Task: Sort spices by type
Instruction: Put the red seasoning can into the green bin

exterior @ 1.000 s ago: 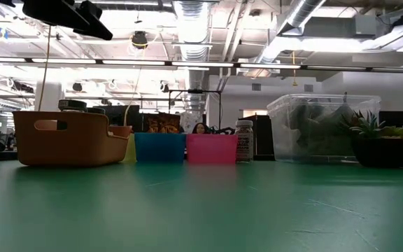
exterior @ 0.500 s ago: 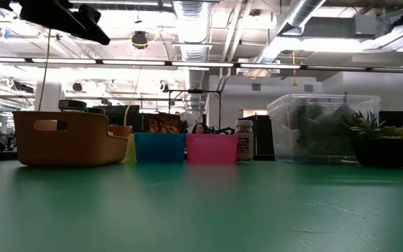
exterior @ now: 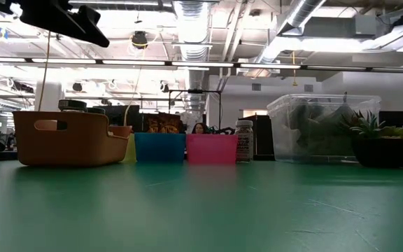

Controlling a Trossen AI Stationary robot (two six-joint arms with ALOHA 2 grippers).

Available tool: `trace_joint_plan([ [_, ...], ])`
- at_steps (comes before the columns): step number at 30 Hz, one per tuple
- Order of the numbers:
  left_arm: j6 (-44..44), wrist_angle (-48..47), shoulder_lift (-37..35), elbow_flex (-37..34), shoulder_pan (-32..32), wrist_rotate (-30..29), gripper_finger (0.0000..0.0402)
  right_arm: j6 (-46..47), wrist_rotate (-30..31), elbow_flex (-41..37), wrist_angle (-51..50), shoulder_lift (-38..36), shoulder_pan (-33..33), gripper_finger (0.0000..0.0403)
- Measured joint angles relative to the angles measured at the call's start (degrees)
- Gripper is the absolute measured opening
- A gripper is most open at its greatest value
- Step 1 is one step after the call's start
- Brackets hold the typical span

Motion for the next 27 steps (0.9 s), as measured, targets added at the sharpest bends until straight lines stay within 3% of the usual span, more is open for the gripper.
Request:
trace_joint_plan([
  [7, -0.8, -1.11, 0.04, 0.0, 0.05, -0.02, 0.0249, -2.13, -1.1, -0.04, -0.04, 0.0, -2.38, 0.0234],
  [14, -0.49, -2.8, 0.05, 0.35, 4.11, 0.29, 0.0248, -9.85, -1.34, -0.04, -0.33, -0.02, -12.55, 0.0234],
  [18, -0.41, -5.06, 1.03, 1.87, 8.65, 4.47, 0.0242, -18.08, -0.8, 0.0, -1.2, -0.07, -21.48, 0.0234],
  [27, 1.84, -7.26, 9.03, 3.98, 17.15, 10.3, 0.0235, -42.26, 7.79, 2.03, -5.09, -0.09, -42.03, 0.0234],
])
